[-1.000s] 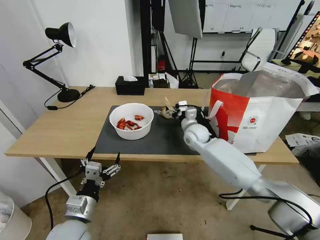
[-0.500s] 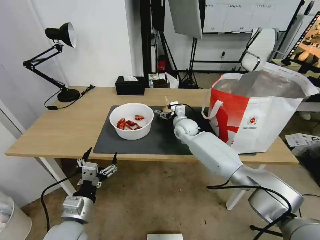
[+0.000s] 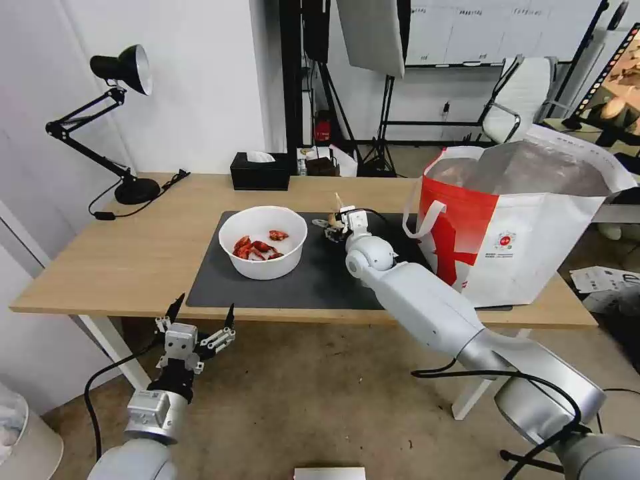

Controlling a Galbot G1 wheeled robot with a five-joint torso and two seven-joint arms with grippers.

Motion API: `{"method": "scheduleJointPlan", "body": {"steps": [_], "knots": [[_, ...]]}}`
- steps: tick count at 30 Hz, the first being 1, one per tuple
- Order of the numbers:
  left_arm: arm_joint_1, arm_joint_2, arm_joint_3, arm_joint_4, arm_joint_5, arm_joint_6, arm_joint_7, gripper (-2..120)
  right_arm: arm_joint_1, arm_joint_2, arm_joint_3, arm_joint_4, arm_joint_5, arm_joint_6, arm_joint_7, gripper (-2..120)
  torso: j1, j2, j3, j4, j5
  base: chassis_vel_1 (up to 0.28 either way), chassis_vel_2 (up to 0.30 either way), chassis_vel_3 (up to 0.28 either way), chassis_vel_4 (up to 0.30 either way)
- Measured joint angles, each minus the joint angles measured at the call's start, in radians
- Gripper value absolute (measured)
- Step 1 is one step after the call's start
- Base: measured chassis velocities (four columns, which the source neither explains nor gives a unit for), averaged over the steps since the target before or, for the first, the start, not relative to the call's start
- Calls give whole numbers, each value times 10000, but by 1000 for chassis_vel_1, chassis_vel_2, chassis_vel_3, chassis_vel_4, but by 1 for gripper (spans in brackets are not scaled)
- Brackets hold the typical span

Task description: Pick up the trash from the table and place it into the takeout bag.

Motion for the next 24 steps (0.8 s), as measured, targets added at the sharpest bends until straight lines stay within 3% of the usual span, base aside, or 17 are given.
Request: {"method": "scheduleJointPlan", "body": {"steps": [3, 8, 12, 17, 21, 24], "knots": [[-29, 9, 19, 5, -2, -2, 0, 100, -180, -108, 96, 256, 334, -64, 233, 45, 0, 1, -1, 0, 0, 0, 0, 0, 0], [-13, 10, 38, 4, -2, -3, 0, 100, -436, -292, 290, 699, 536, -48, 424, 32, 0, 0, 0, 0, 0, 0, 0, 0, 0], [-6, 19, 66, -54, -3, -9, 0, 100, -982, -951, 530, 2258, 601, 191, 521, 12, 1, 0, 1, -1, 1, 0, 0, 0, 0], [39, 41, 31, -180, -9, -10, -6, 100, -1504, -1657, 857, 3989, 467, 571, 470, 4, 0, 0, 0, -1, 3, 0, 0, 0, 0], [145, 24, 34, -271, -12, -27, -12, 100, -2019, -2718, 1473, 5957, -338, 1151, 115, 3, 0, 0, 0, -3, 3, 0, 0, 0, 0], [195, -14, 58, -291, -11, -84, -12, 100, -2304, -3139, 1942, 6695, -1192, 1719, -31, 3, 0, 0, -1, -2, 3, 0, 0, 0, 0]]}}
